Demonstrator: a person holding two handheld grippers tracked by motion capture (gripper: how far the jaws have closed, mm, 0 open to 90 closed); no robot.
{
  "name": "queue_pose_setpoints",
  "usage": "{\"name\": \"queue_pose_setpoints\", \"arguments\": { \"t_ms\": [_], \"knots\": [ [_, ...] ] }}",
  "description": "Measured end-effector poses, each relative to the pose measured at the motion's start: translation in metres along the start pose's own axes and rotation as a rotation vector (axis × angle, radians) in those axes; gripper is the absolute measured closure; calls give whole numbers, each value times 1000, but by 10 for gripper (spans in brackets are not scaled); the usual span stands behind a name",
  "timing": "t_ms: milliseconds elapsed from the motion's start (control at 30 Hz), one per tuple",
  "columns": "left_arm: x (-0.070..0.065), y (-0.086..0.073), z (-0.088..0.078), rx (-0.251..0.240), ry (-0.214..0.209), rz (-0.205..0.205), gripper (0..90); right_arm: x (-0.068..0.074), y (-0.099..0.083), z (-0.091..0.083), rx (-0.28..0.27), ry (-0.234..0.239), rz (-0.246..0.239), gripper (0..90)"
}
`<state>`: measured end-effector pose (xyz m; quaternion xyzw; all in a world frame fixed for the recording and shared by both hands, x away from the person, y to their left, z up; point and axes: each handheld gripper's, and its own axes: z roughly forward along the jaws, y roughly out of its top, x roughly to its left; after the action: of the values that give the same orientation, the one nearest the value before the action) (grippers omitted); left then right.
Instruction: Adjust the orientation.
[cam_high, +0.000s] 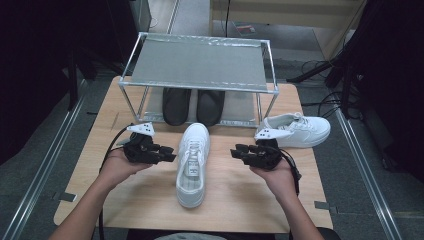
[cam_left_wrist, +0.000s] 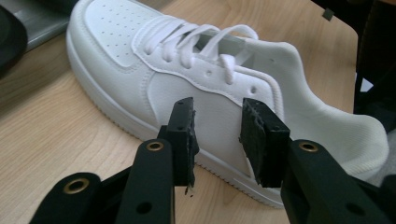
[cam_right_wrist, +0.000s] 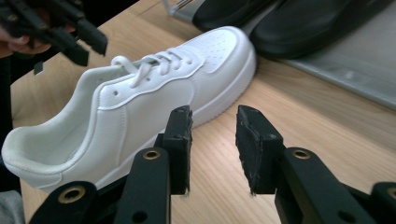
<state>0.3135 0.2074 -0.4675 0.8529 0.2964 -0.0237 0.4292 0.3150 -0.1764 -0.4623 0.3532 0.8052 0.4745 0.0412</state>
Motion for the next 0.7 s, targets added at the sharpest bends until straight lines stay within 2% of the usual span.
{"name": "queue_pose_setpoints", "arguments": {
  "t_ms": [200, 700],
  "knots": [
    [-6, -3, -1, 5, -4, 14, 597, -15, 1, -12, -7, -37, 15, 649],
    [-12, -10, 1, 35, -15, 31, 537, -48, 5, -33, -41, -120, 61, 639]
  ]
}}
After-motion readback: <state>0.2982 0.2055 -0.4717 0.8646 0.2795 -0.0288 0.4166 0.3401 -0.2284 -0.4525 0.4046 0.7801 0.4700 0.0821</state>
